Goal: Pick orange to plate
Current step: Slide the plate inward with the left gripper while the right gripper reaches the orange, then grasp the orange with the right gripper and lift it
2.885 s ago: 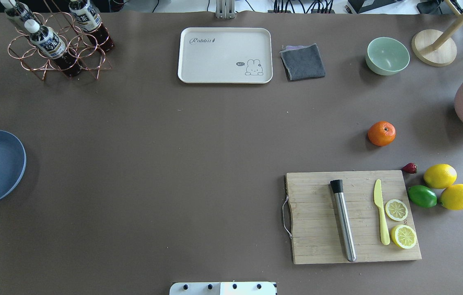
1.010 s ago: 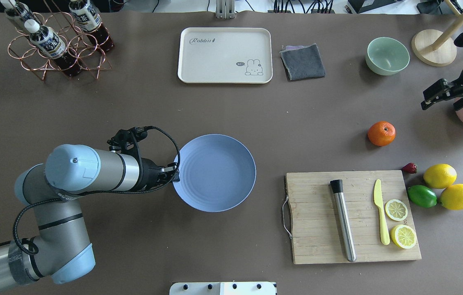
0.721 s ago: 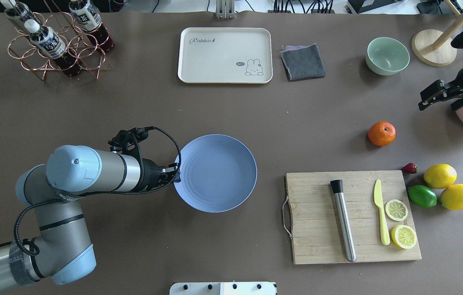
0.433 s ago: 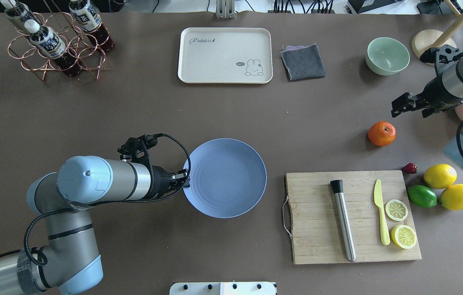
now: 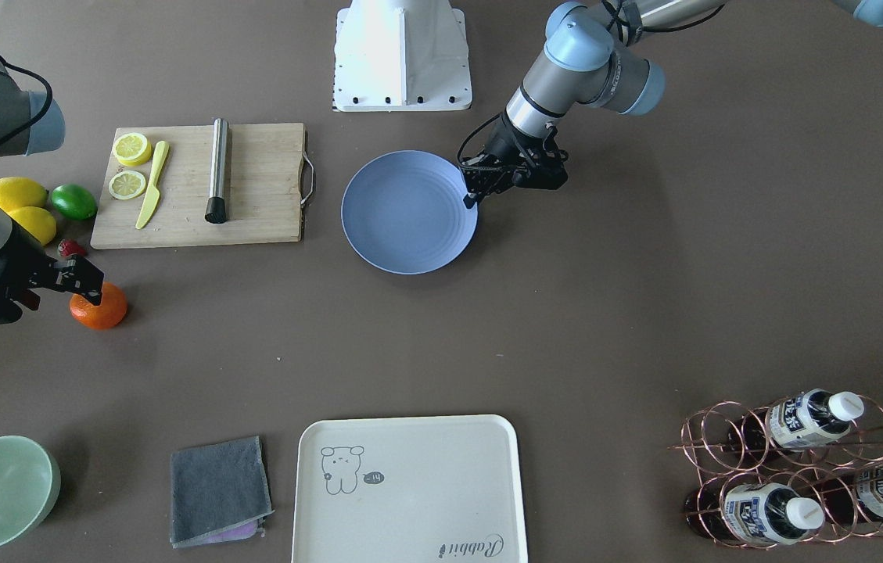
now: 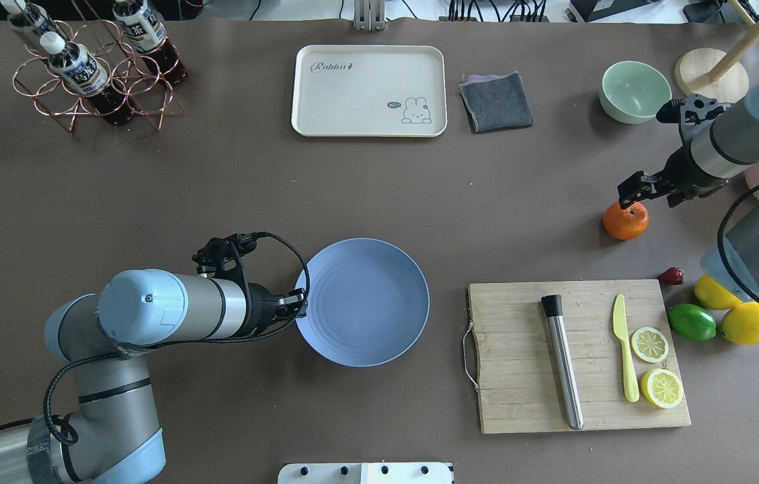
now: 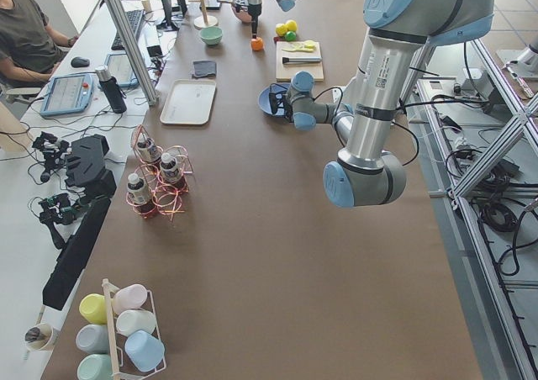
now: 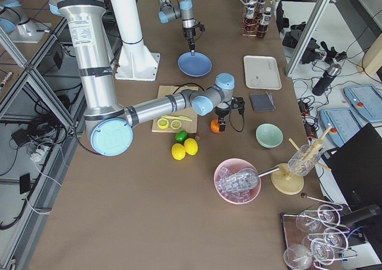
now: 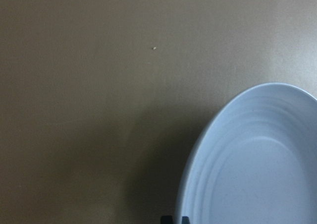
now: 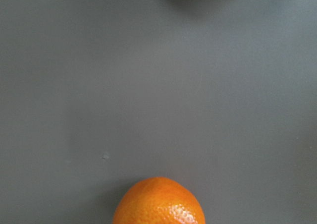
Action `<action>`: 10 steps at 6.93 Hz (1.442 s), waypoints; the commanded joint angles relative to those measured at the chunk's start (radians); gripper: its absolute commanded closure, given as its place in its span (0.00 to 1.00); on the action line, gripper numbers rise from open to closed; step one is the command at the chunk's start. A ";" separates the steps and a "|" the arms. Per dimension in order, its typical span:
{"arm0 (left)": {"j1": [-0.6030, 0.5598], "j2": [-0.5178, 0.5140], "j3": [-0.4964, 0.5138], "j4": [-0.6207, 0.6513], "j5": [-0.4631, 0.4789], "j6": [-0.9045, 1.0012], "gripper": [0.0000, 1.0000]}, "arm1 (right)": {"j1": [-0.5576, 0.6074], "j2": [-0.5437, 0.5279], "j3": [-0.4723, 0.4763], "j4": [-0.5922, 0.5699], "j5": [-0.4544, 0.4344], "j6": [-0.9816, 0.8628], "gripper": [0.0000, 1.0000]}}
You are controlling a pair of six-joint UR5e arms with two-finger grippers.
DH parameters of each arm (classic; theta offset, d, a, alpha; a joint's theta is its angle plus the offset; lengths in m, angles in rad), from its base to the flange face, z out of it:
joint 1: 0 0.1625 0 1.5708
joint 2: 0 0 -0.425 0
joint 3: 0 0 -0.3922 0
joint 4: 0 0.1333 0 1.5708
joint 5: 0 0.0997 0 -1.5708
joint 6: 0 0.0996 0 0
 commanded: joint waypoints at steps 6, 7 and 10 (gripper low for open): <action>-0.012 0.009 -0.004 -0.001 0.005 -0.001 0.21 | -0.049 0.021 -0.052 0.000 -0.008 -0.005 0.24; -0.015 0.009 -0.004 -0.001 0.005 0.001 0.21 | -0.049 0.022 -0.055 0.000 -0.008 -0.004 0.32; -0.031 0.021 -0.010 -0.002 -0.003 0.010 0.22 | -0.068 0.175 0.003 -0.017 0.004 0.226 1.00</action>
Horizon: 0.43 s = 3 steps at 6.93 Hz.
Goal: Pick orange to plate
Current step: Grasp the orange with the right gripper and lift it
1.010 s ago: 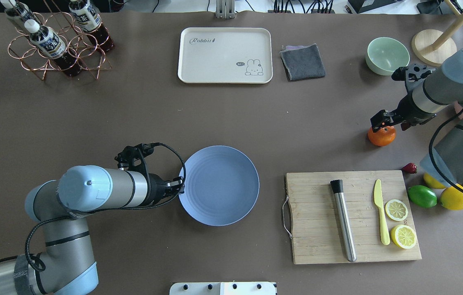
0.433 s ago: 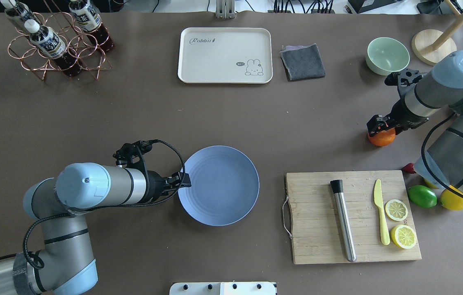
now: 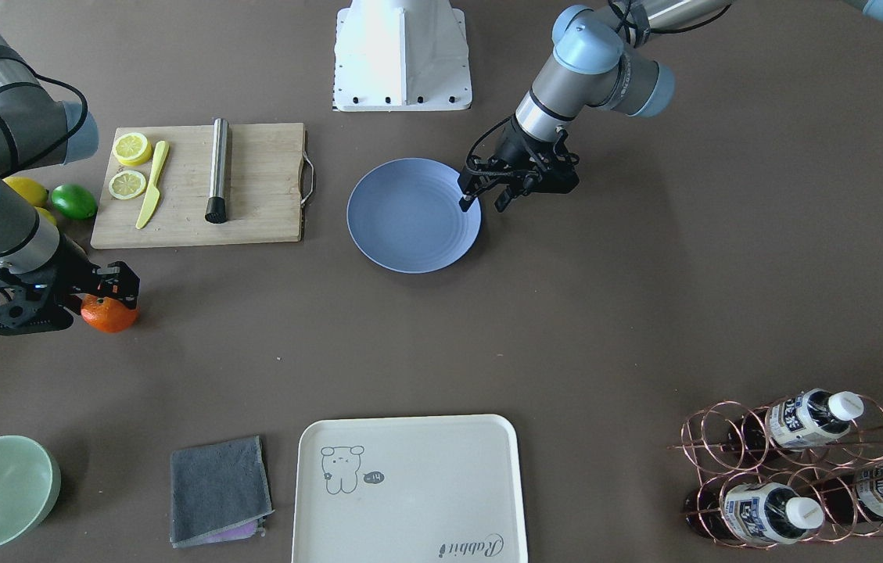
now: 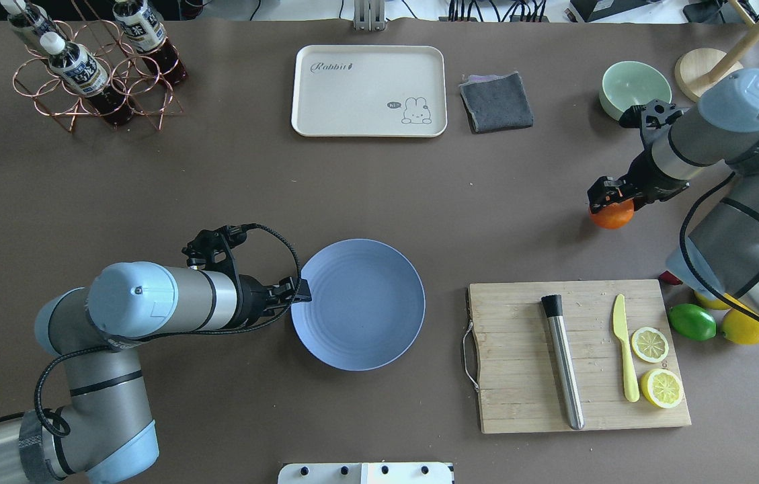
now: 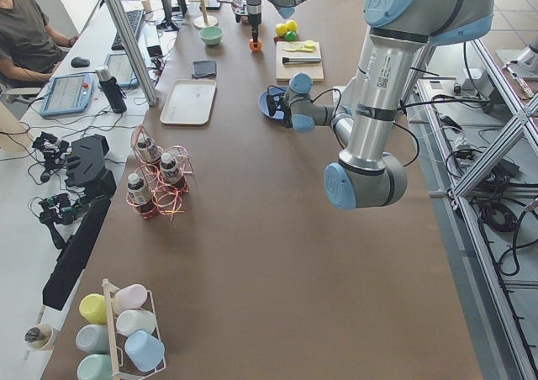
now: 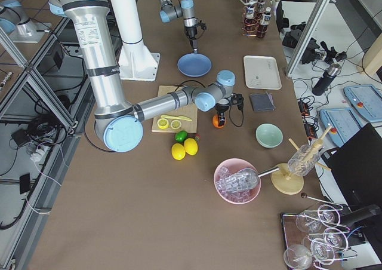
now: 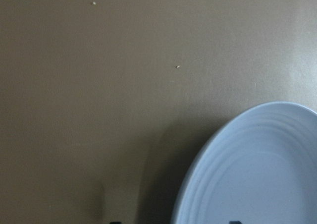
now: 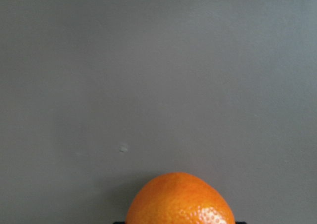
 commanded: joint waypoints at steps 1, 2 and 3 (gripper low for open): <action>-0.030 0.067 -0.039 -0.007 -0.014 0.074 0.22 | -0.106 0.165 0.048 -0.020 -0.018 0.300 1.00; -0.083 0.138 -0.071 -0.010 -0.062 0.161 0.22 | -0.204 0.254 0.060 -0.067 -0.105 0.421 1.00; -0.183 0.181 -0.070 -0.012 -0.178 0.246 0.22 | -0.318 0.337 0.059 -0.101 -0.210 0.542 1.00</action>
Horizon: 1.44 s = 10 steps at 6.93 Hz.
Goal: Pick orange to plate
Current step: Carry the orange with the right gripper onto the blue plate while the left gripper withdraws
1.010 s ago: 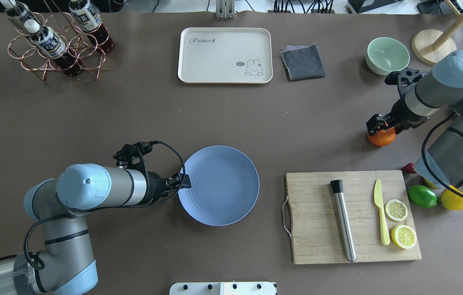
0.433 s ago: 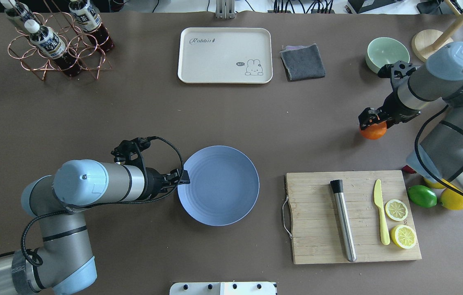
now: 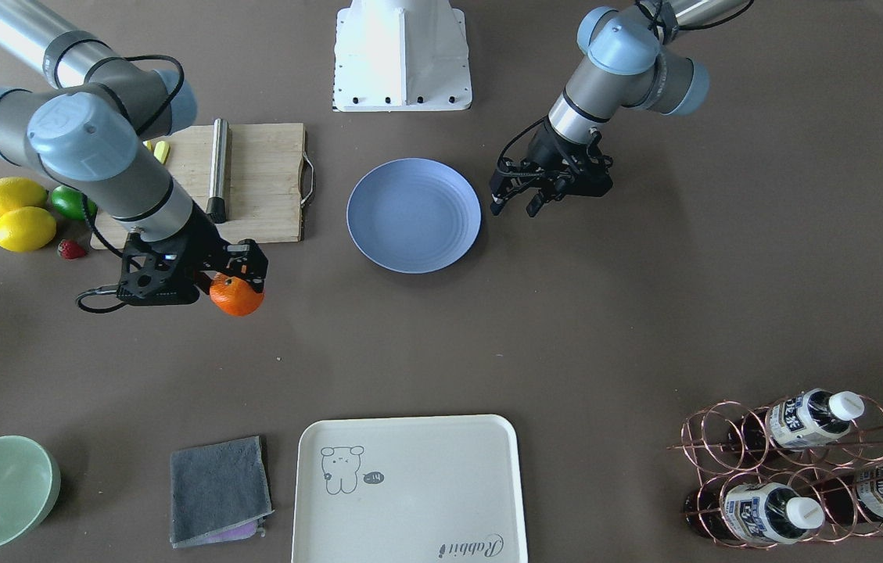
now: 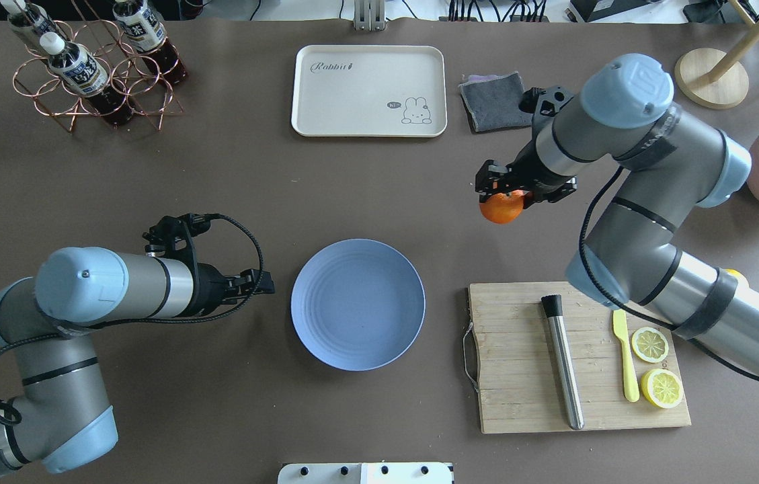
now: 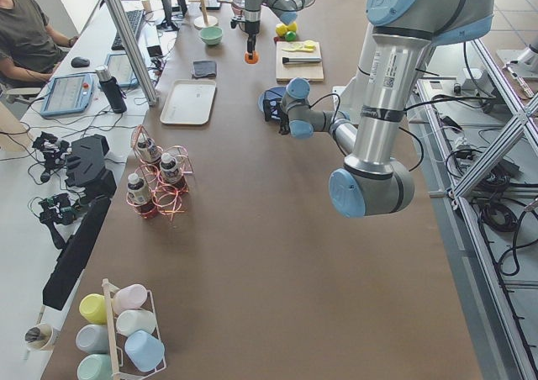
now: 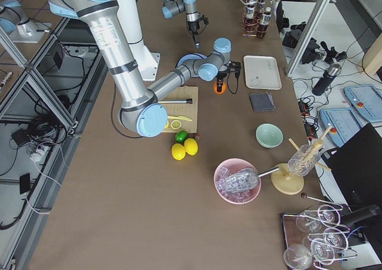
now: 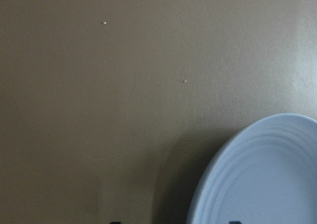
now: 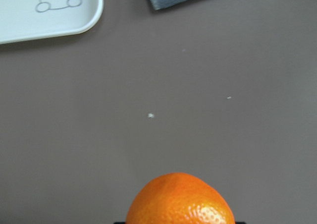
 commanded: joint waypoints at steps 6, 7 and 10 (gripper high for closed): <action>-0.191 0.128 -0.020 -0.021 -0.161 0.202 0.22 | -0.342 0.227 -0.070 -0.088 -0.268 0.278 1.00; -0.190 0.128 -0.020 -0.021 -0.161 0.200 0.22 | -0.345 0.227 -0.072 -0.088 -0.268 0.276 0.86; -0.190 0.127 -0.034 -0.017 -0.161 0.200 0.22 | -0.352 0.227 -0.070 -0.088 -0.289 0.272 0.00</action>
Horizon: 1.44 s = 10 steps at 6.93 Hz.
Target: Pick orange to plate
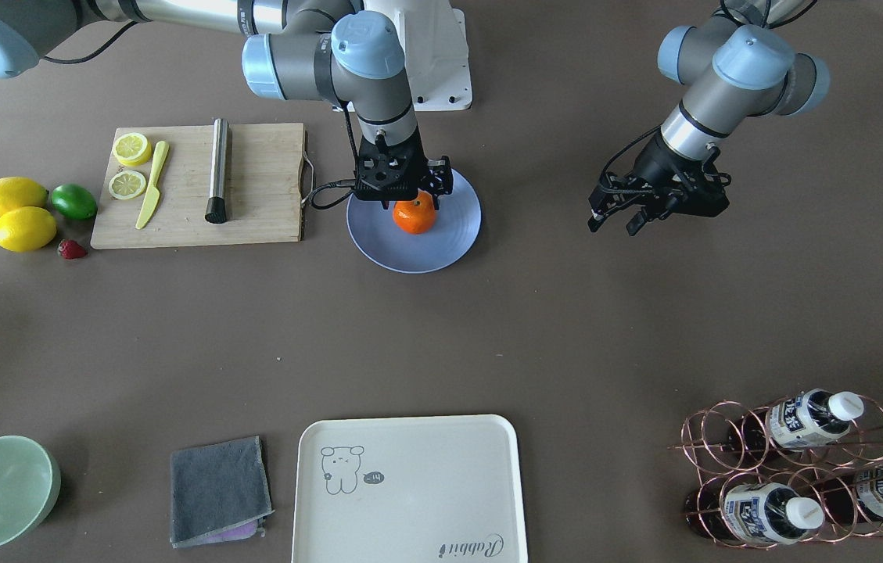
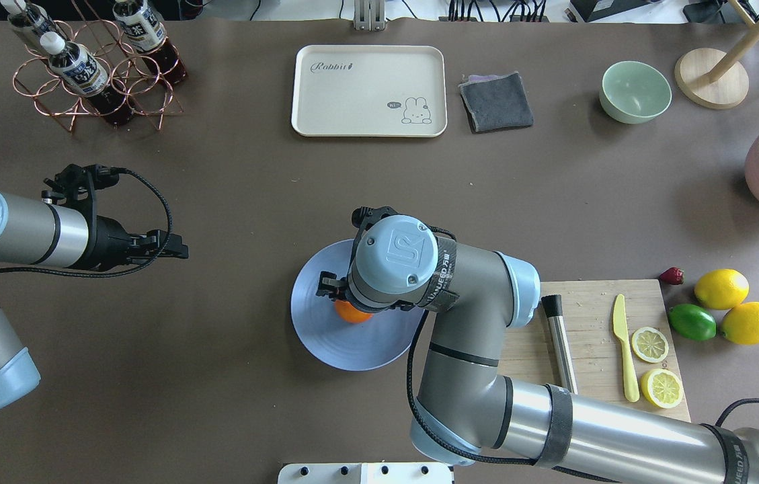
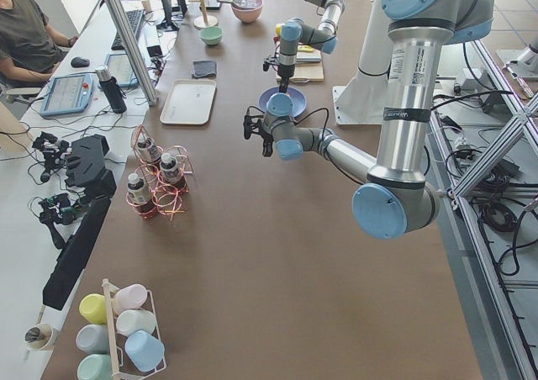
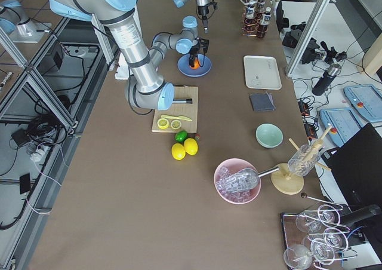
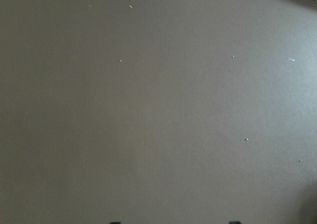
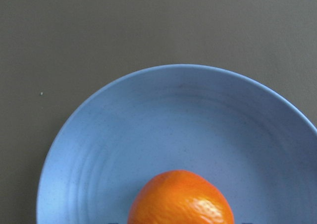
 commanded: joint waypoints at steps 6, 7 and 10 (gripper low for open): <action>-0.529 0.275 0.002 0.025 -0.531 0.479 0.23 | 0.632 -0.547 0.254 -0.014 0.477 -0.820 0.00; -0.585 0.337 0.020 0.028 -0.541 0.585 0.22 | 0.782 -0.633 0.204 -0.014 0.533 -1.064 0.00; -0.789 0.330 0.083 0.352 -0.634 1.058 0.21 | 1.048 -0.790 0.083 -0.014 0.596 -1.479 0.00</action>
